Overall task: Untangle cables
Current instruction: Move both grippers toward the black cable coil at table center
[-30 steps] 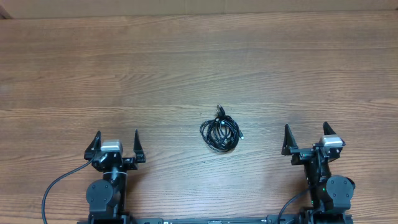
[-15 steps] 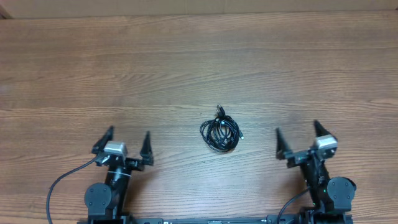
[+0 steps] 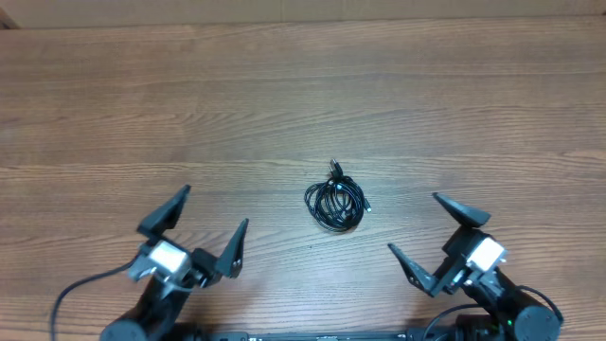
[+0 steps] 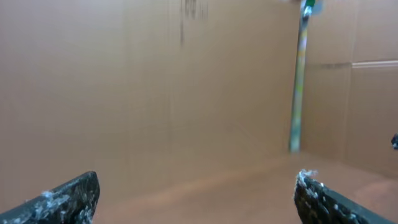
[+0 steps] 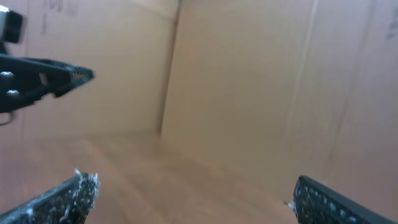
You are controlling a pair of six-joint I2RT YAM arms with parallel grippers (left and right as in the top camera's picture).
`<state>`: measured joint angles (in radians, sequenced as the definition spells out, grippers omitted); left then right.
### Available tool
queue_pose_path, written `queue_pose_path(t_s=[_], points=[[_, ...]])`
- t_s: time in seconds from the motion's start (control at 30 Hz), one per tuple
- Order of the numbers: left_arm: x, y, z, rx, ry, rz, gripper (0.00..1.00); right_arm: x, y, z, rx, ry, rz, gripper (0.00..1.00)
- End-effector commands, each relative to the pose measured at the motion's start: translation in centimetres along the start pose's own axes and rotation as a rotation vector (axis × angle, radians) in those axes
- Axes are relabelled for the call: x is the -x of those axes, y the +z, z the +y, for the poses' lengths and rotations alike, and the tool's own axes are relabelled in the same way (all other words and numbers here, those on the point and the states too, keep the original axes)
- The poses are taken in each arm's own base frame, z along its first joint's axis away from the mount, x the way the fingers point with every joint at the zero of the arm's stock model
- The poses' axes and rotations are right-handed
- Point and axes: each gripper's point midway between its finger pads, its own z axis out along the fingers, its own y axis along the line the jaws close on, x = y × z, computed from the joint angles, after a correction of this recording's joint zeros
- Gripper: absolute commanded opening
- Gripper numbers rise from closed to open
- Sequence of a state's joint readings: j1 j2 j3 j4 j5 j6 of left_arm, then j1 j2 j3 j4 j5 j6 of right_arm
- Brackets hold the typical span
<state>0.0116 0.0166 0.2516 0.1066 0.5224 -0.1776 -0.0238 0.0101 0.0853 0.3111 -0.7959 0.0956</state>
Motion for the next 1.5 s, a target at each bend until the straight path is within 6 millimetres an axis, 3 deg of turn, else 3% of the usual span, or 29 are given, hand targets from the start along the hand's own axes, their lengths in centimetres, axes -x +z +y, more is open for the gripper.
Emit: queue_pose_path(t_s=[0.0, 0.13, 0.27, 0.43, 0.6, 0.7, 0.87, 0.9, 1.03, 1.13, 1.3, 1.47], points=[[6.1, -0.9, 0.7, 0.133, 0.104, 0.016, 1.00, 5.8, 0.1, -0.8, -0.089, -0.087, -0.037, 1.00], [9.1, -1.1, 1.0, 0.190, 0.108, 0.117, 1.00, 7.8, 0.4, -0.9, -0.105, -0.086, 0.054, 1.00], [9.8, -0.1, 1.6, 0.204, 0.062, 0.302, 1.00, 8.5, 1.1, -1.6, -0.108, -0.055, 0.195, 1.00], [7.8, 2.0, 3.0, 0.207, -0.079, 0.604, 0.99, 7.6, 2.4, -3.2, -0.115, 0.146, 0.415, 1.00], [4.2, 4.2, 0.9, 0.029, -0.348, 0.821, 1.00, 5.7, 4.2, -0.9, 0.102, 0.518, 0.526, 1.00], [2.2, 4.9, 2.0, 0.051, -0.381, 0.890, 0.99, 4.8, 4.7, -0.7, 0.150, 0.634, 0.553, 1.00], [-1.7, 5.4, 3.7, 0.137, -0.500, 1.033, 1.00, 0.7, 4.7, -1.7, 0.086, 0.851, 0.694, 1.00], [-3.3, 5.1, 4.9, 0.226, -0.556, 1.088, 1.00, -1.2, 4.3, -2.2, 0.011, 0.908, 0.767, 1.00], [-6.9, 4.4, 7.3, 0.432, -0.665, 1.211, 0.99, -7.0, 2.7, -2.9, -0.197, 0.997, 1.011, 0.84], [-9.5, 4.6, 7.3, 0.424, -0.733, 1.297, 1.00, -10.1, 2.5, -1.3, -0.228, 1.035, 1.173, 0.93], [-12.7, 5.0, 6.8, 0.388, -0.840, 1.403, 0.99, -14.3, 3.3, 0.5, -0.322, 0.998, 1.376, 0.96], [-15.0, 4.7, 7.1, 0.406, -0.875, 1.480, 1.00, -16.8, 5.3, 1.0, -0.316, 0.983, 1.490, 1.00]])
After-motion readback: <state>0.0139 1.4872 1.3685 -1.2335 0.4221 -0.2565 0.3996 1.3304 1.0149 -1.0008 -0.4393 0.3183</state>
